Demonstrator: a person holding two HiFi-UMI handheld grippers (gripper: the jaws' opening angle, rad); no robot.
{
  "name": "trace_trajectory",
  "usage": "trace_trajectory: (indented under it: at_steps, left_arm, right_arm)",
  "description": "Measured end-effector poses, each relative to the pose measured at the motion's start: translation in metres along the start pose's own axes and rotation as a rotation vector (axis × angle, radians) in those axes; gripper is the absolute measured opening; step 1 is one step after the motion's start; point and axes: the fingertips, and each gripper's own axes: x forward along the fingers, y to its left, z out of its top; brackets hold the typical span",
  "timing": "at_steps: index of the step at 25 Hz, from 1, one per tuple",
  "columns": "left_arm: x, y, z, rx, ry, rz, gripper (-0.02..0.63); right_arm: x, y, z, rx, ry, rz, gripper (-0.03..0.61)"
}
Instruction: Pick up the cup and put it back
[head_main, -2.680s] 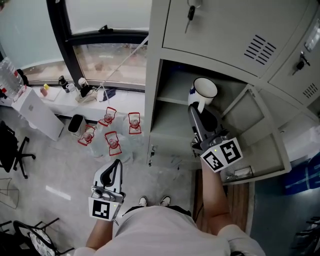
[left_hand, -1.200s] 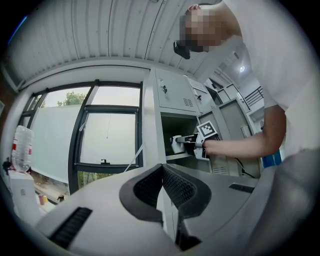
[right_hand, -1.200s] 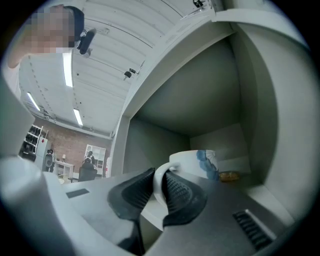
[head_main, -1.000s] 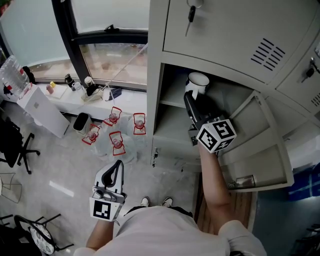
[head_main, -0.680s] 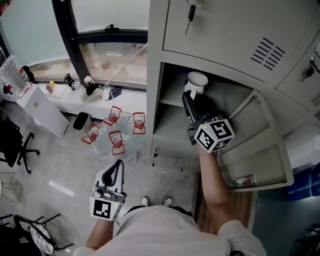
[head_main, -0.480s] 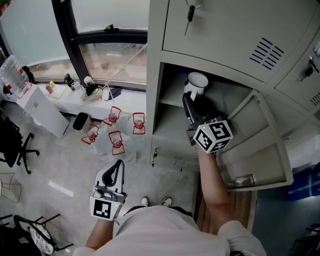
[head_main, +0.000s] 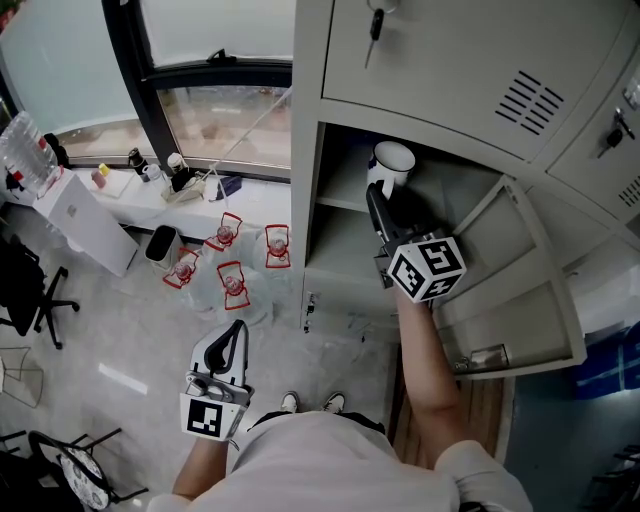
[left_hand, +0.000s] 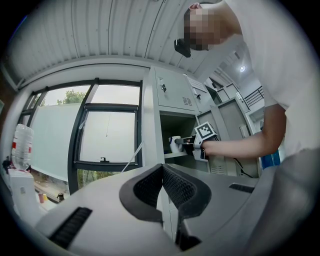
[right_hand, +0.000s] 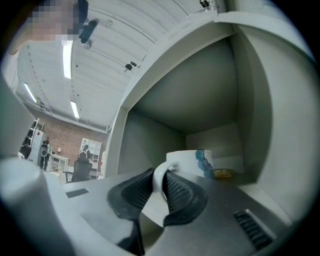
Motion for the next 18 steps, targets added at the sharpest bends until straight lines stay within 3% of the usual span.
trace_trajectory:
  at_steps: [3,8,18]
  left_arm:
    - [0.0,-0.002,0.002,-0.001,-0.003,-0.005,0.021]
    - [-0.001,-0.004,0.001,-0.001,-0.004,-0.014,0.021]
    - [0.001,-0.014,0.002,-0.006,-0.009,-0.052,0.021]
  right_arm:
    - [0.0,0.002,-0.002,-0.006,0.01,0.008,0.076]
    - [-0.006,0.006,-0.006,-0.013,0.019,0.006,0.157]
    - [-0.04,-0.002,-0.003,-0.033,0.0,-0.06,0.163]
